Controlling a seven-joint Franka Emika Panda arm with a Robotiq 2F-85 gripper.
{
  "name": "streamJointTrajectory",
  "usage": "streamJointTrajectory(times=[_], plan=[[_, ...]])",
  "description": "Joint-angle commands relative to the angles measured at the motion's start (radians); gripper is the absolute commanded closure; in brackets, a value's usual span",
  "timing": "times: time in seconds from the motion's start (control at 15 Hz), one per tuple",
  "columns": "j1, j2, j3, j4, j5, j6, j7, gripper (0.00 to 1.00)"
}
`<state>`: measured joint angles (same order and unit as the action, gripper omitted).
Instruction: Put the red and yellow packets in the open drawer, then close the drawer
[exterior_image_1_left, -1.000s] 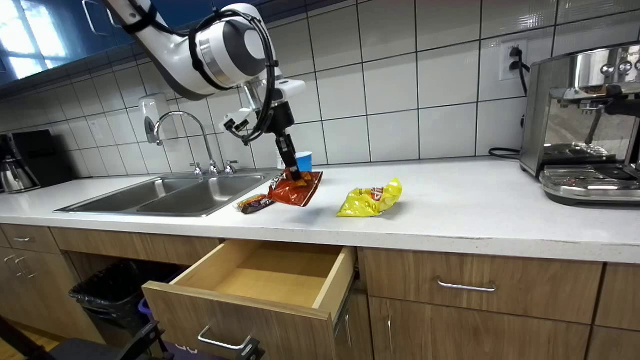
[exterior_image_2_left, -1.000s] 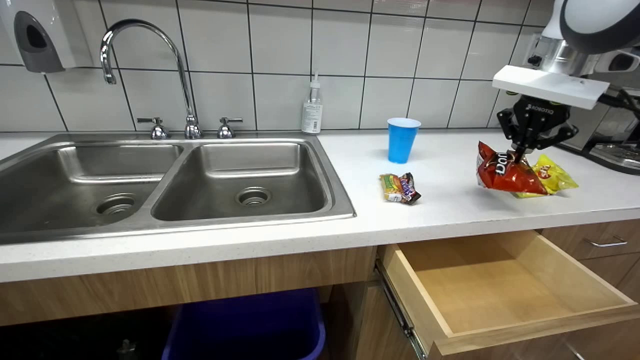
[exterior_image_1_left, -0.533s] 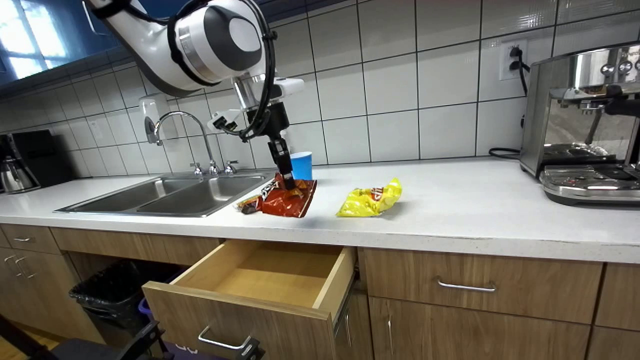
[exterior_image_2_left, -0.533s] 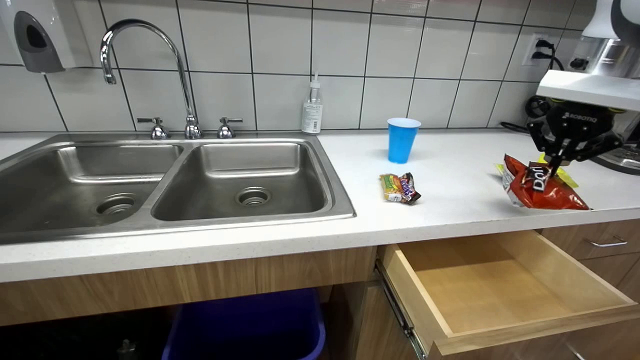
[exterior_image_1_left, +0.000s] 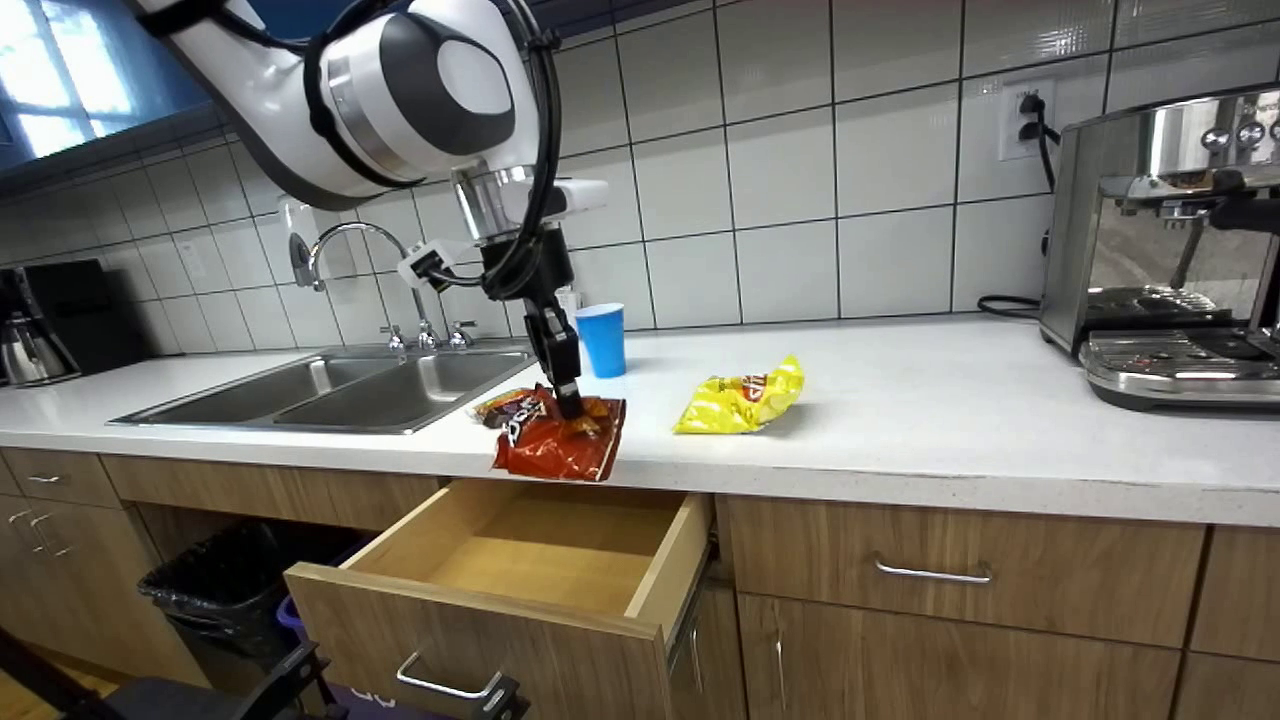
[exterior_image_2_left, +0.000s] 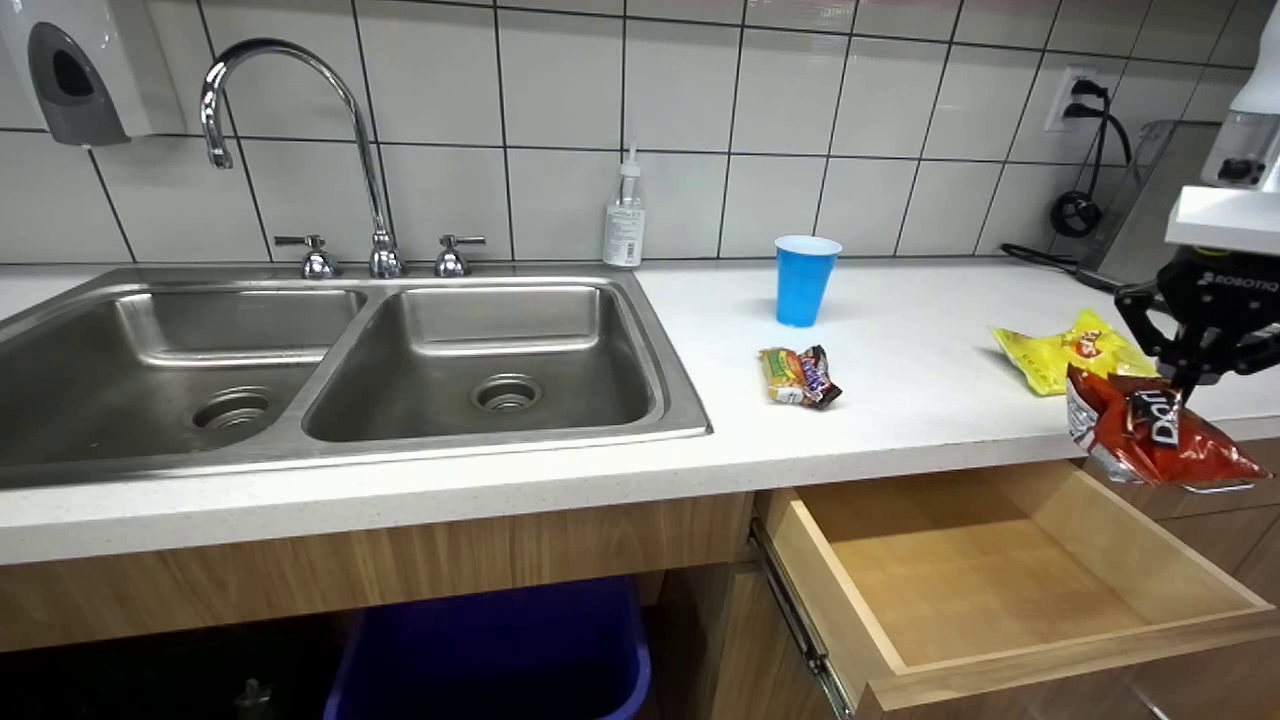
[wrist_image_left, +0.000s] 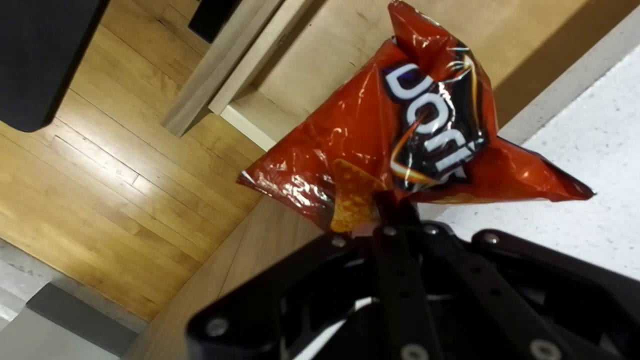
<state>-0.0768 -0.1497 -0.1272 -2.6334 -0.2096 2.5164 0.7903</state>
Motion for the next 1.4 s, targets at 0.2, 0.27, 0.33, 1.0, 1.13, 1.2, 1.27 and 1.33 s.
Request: streamJointTrajectory(times=[0.2, 0.27, 0.33, 1.0, 1.13, 1.2, 1.27, 1.33], plan=[[-0.062, -0.031, 0.046, -0.082, -0.092, 0.026, 0.016, 1.00], [-0.065, -0.027, 0.051, -0.089, -0.105, 0.034, 0.026, 1.00], [-0.066, -0.023, 0.056, -0.094, -0.114, 0.038, 0.036, 1.00], [-0.061, 0.056, 0.102, -0.087, -0.217, 0.081, 0.242, 1.00], [-0.058, 0.081, 0.101, -0.078, -0.253, 0.088, 0.291, 1.00], [-0.057, 0.095, 0.098, -0.074, -0.273, 0.090, 0.318, 1.00], [-0.054, 0.106, 0.093, -0.070, -0.287, 0.088, 0.338, 1.00], [-0.051, 0.120, 0.089, -0.065, -0.302, 0.088, 0.359, 1.00]])
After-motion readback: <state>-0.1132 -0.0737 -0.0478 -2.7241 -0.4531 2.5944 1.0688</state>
